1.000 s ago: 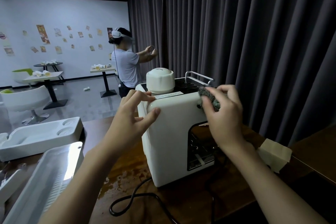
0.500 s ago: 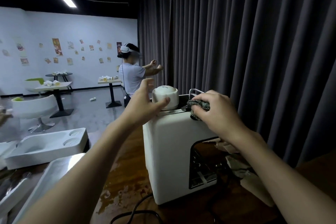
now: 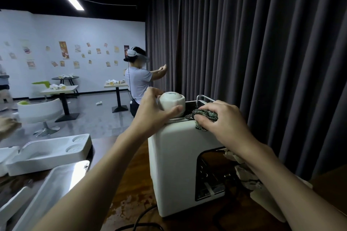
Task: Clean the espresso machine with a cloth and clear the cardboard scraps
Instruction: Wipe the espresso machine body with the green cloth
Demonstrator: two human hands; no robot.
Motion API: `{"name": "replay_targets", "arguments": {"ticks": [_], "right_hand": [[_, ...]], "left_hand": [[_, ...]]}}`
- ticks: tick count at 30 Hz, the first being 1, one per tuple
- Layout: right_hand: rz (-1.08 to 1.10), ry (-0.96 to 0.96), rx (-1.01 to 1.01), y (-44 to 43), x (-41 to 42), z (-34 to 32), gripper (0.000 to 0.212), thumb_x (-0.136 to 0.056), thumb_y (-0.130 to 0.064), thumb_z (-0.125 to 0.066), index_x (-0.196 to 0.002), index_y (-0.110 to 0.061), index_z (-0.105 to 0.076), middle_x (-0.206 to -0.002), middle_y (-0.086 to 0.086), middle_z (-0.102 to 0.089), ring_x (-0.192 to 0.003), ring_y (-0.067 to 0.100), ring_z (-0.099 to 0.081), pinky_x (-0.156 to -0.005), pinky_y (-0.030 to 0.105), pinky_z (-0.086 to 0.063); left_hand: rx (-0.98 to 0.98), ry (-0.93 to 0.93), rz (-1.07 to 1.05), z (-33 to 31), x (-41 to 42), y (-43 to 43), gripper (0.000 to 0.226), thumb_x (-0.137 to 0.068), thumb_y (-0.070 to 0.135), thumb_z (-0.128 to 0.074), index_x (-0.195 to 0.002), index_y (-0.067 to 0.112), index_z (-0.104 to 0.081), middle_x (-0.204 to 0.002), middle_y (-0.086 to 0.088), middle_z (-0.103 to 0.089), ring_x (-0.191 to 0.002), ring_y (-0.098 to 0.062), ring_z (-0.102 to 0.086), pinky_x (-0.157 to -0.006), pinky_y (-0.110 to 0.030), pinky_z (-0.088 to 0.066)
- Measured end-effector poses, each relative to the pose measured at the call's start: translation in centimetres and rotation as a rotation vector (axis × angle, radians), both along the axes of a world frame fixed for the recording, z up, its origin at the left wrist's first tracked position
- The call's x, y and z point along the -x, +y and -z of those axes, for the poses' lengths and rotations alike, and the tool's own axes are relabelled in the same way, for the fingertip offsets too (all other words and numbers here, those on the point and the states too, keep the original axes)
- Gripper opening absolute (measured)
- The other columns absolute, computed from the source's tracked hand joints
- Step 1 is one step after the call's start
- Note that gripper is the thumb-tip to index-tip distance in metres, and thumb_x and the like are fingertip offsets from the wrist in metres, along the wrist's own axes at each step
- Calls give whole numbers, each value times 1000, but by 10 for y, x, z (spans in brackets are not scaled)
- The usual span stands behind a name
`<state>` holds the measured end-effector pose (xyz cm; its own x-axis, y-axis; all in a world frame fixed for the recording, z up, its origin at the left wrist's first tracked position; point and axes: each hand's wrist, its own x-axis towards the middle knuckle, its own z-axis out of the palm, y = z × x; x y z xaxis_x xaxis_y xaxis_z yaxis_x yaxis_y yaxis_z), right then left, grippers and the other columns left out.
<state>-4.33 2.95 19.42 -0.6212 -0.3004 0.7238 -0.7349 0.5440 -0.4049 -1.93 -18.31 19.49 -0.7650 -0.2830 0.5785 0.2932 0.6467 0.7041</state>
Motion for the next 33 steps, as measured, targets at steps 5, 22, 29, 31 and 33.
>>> {"name": "replay_targets", "arguments": {"ticks": [5,22,29,31,33], "right_hand": [[8,-2,-3,1,0,-1,26,-82,-37,-72,-102,-20,-75,-97,-2,-68,-92,15,-62,-80,32,-48],[13,-19,-6,1,0,-2,25,-81,-38,-73,-100,-22,-75,-95,-2,-68,-90,16,-62,-79,31,-47],[-12,-25,14,1,-2,-2,19,-81,-34,-73,-96,-23,-75,-93,-4,-68,-88,13,-61,-78,31,-48],[-9,-24,9,1,-2,-2,20,-81,-35,-73,-97,-23,-75,-94,-3,-68,-88,13,-61,-78,30,-47],[-7,-26,10,1,-2,-2,21,-81,-35,-73,-98,-23,-75,-93,-4,-68,-87,13,-61,-77,29,-47]], "left_hand": [[-3,24,82,-1,-3,3,81,-76,30,-86,-139,21,-36,-130,3,-56,-104,-9,-60,-84,-15,-50],[1,14,107,1,-4,4,100,-66,50,-85,-146,28,-31,-139,4,-52,-124,-13,-52,-107,-36,-44],[33,40,69,0,-7,5,104,-62,55,-83,-147,29,-27,-135,3,-48,-128,-13,-45,-110,-38,-40],[24,24,64,0,-7,4,103,-58,61,-79,-143,32,-28,-123,9,-53,-119,-17,-53,-105,-43,-46],[38,83,1,0,-9,6,99,-53,67,-72,-136,30,-32,-115,10,-46,-116,-19,-49,-101,-45,-46]]}}
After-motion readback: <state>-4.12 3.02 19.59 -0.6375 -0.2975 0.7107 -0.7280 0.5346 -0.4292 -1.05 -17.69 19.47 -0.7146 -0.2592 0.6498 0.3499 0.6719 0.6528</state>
